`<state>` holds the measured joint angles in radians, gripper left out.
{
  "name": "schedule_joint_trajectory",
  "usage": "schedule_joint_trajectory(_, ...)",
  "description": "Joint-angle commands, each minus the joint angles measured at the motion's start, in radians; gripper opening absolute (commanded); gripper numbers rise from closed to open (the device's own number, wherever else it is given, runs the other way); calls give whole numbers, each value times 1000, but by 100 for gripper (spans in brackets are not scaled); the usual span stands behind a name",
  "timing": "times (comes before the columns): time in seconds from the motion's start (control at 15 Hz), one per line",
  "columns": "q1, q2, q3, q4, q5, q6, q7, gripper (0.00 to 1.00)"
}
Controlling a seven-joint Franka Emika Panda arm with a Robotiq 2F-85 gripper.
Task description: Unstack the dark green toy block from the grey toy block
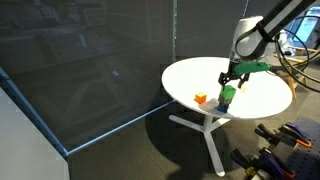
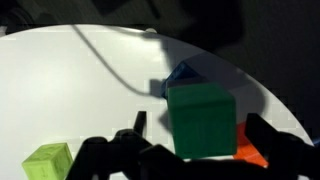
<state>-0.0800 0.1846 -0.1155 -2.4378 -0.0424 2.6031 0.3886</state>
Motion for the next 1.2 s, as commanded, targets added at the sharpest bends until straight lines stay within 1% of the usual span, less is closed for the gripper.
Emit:
schedule_joint_trajectory(0.0,1,11,-8,10,26,10,-35,100)
schedule_joint_trajectory(0.27,1,16,-8,11,30,9,-37,100)
schedule_joint_trajectory(0.33,1,18,-9,11,31,9,-38,98)
schedule_joint_trajectory(0.4,1,20,-9,12,33,8,-39,75)
schedule_joint_trajectory(0.53,1,22,-9,12,35,8,-41,70)
schedule_joint_trajectory(0.8,3,20,-9,12,34,2,-41,36)
schedule_joint_trajectory(1.13,6,-4,-9,8,30,-13,-42,31)
